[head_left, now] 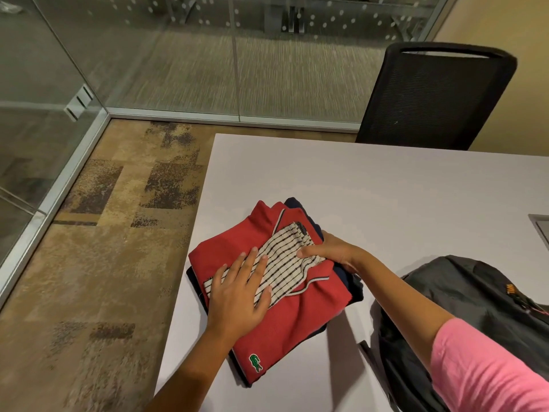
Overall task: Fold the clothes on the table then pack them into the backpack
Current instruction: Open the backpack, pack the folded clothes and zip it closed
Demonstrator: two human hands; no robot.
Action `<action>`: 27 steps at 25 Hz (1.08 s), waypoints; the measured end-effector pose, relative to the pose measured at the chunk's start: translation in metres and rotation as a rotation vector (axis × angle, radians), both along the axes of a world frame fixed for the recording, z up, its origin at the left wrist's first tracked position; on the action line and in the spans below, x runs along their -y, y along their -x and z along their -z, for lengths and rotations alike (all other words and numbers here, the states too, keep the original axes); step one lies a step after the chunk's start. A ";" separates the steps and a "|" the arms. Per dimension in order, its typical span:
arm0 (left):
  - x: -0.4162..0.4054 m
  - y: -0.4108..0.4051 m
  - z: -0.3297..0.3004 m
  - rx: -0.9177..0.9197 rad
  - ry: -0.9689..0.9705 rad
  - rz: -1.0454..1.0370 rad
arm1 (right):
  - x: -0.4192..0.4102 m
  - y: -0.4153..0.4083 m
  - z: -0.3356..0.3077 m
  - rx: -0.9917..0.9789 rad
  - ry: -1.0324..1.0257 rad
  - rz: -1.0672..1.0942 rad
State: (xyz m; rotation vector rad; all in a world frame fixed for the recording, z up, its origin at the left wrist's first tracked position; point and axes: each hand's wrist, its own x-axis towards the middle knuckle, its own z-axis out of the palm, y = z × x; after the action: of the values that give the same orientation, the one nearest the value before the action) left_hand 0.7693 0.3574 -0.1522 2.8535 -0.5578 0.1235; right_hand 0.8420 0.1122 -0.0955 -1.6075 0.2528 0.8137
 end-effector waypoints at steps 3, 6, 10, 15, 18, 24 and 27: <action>-0.005 0.002 -0.003 -0.022 0.019 0.037 | -0.004 0.021 -0.005 0.070 0.021 0.112; -0.014 0.006 -0.007 -0.039 0.059 0.110 | -0.007 0.049 -0.013 0.122 0.032 0.206; -0.021 0.014 -0.022 -0.003 0.142 0.157 | -0.015 0.083 -0.042 0.162 -0.016 0.340; 0.007 0.031 -0.054 0.043 0.476 0.058 | -0.008 0.111 -0.095 0.212 -0.051 0.475; 0.041 0.039 -0.075 0.019 0.636 0.043 | 0.014 0.132 -0.129 0.266 -0.042 0.577; 0.124 0.076 -0.112 -0.079 0.843 0.154 | 0.094 0.199 -0.205 0.414 -0.069 0.920; 0.164 0.102 -0.125 -0.196 0.991 0.192 | 0.141 0.231 -0.236 0.491 -0.118 1.107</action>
State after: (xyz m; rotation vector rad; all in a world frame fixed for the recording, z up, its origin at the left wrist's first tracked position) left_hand 0.6673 0.1933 -0.0270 1.8201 -0.5238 0.0586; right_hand 0.6112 -0.0292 0.1408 -1.2288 0.6367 -0.4022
